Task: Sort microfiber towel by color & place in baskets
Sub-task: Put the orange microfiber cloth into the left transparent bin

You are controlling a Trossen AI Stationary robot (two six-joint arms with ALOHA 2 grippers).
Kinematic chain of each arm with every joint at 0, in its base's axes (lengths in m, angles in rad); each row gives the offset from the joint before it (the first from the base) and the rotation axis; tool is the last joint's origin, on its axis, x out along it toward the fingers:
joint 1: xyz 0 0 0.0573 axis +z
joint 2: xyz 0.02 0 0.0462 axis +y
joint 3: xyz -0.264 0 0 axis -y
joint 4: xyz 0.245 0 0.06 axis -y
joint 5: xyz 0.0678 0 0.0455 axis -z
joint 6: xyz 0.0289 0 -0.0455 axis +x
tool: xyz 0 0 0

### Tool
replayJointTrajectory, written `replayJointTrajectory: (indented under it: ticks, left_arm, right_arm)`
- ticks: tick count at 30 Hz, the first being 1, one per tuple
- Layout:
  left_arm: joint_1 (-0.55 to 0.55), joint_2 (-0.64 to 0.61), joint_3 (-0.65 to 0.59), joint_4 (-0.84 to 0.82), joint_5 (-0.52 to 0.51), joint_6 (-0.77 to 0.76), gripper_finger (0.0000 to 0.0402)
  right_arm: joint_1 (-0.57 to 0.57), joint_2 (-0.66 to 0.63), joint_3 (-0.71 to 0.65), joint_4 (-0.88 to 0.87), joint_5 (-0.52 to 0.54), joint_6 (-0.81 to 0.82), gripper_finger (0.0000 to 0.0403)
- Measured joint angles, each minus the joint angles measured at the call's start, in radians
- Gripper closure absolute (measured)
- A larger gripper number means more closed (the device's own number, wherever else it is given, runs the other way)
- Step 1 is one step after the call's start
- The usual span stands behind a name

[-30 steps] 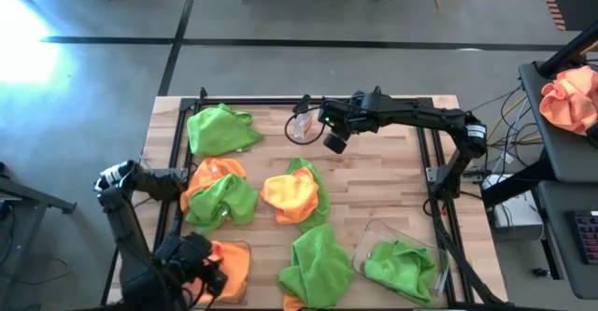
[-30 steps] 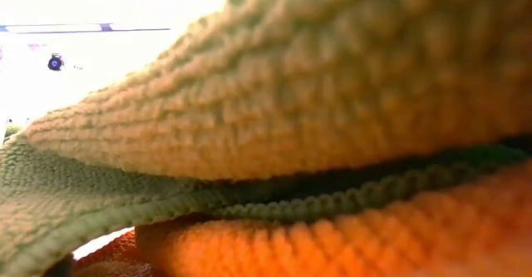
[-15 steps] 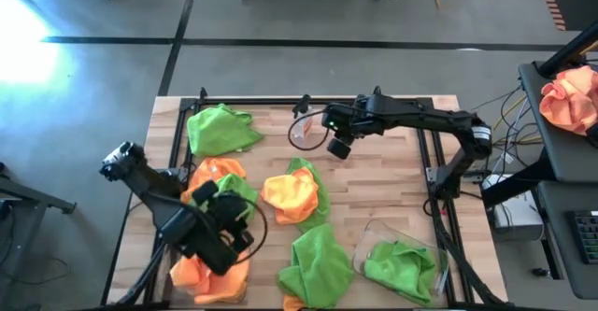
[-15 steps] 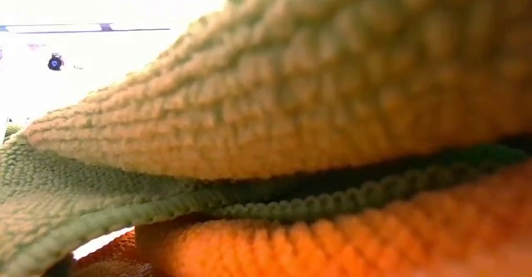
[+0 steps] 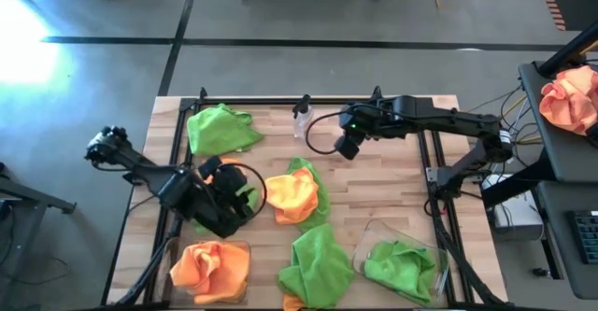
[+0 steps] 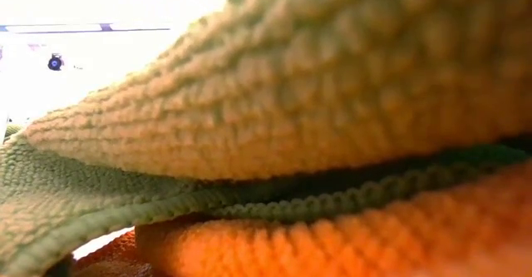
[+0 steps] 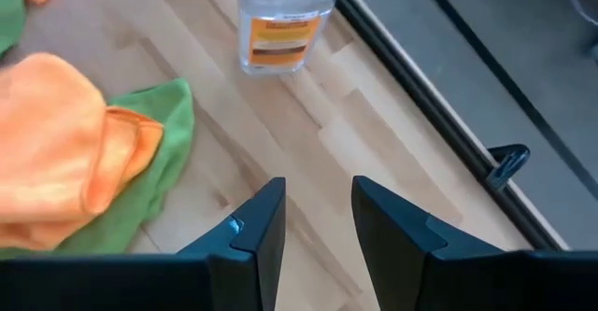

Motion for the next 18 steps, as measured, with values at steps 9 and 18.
replayJointTrajectory:
  ticks: [9,18]
  left_arm:
    - [0.125,-0.086,-0.307,0.509,0.136,0.212,0.024]
    - [0.253,-0.067,-0.382,0.765,0.34,0.427,0.024]
  right_arm:
    - [0.005,0.016,0.0,0.0,0.036,0.011,0.0286]
    - [0.005,0.018,0.0,-0.005,0.035,0.013,0.0286]
